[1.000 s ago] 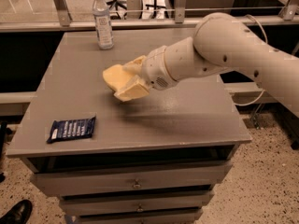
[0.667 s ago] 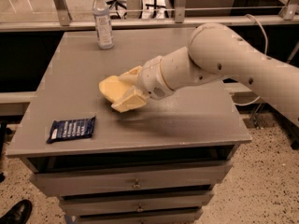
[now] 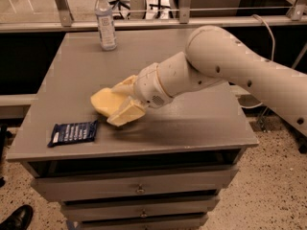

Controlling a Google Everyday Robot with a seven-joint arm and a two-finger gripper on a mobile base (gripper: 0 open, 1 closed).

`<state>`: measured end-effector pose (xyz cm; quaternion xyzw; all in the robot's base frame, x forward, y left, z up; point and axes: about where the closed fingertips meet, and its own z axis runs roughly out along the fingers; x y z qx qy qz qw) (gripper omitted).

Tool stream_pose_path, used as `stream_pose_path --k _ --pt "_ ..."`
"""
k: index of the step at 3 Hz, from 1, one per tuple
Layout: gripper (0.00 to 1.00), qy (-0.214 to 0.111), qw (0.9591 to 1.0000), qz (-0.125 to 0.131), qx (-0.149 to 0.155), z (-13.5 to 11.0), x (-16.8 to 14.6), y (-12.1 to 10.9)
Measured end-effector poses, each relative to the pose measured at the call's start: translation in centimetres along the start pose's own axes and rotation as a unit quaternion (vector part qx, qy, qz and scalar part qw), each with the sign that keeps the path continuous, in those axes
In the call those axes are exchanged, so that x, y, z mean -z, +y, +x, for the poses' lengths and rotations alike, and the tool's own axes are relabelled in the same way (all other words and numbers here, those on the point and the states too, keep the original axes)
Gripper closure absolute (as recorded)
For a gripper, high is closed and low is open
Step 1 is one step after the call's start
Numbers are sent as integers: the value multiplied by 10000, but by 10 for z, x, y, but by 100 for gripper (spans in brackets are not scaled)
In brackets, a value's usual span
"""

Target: Move sponge near rxbar blueberry

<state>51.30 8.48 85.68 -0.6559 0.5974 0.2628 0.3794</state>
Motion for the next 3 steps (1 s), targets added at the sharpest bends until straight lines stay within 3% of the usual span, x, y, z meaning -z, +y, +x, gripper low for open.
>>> stream_pose_path --k 1,2,3 --pt "13 -8 9998 -184 44 -4 -2 10" --pt "0 12 9996 -276 37 -3 -4 16" --pt "0 38 9997 -260 21 -1 -3 17"
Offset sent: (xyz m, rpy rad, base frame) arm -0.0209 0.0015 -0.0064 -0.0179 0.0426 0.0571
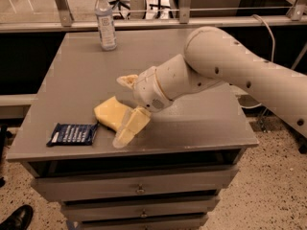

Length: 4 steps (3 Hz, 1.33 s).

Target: Move sponge near rxbar blueberry

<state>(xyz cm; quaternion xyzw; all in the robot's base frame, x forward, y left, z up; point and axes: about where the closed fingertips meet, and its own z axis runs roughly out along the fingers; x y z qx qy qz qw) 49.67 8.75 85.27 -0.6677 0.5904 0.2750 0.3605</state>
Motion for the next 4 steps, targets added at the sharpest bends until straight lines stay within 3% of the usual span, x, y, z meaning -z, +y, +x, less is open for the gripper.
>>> stream_pose_path --k 1,2,3,4 --pt "0 83 9997 248 17 5 15 -8" --pt "0 -111 9957 914 -18 10 65 -37" --pt "0 -511 9826 1783 -15 13 136 -72" --pt "0 -532 9813 1847 14 10 143 -74"
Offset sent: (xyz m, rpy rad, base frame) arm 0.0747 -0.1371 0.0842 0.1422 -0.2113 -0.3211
